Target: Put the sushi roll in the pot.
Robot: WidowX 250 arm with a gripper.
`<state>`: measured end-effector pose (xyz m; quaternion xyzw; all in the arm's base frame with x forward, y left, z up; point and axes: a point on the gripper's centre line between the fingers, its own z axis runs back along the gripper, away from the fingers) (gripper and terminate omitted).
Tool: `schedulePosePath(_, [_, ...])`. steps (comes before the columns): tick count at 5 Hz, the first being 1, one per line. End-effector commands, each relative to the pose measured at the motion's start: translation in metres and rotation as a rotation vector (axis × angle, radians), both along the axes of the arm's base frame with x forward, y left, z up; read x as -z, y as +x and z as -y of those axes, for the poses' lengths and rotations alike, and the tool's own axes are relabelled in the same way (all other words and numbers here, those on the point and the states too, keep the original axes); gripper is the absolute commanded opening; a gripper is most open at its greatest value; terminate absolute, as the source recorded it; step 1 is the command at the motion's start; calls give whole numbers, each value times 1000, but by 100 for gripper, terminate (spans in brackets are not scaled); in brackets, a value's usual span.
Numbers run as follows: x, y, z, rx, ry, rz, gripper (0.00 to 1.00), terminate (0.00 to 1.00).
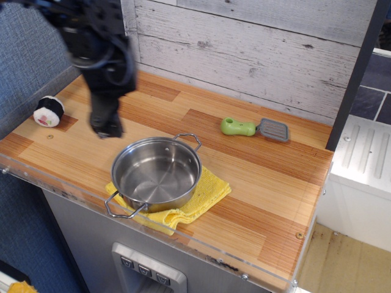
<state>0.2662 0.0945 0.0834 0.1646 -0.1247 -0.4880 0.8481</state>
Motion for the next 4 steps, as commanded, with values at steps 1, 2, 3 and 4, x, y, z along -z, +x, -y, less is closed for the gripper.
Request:
schedulePosePath(1, [-4,-3,-58,22,85,-27,100,0])
schedulePosePath(2, [-4,-11,-85,-12,142,-37,100,0])
schedulePosePath(3, [-1,-12,-100,-33,182,-48,100,0])
schedulePosePath(4, [7,0,-98,-37,262,-57,100,0])
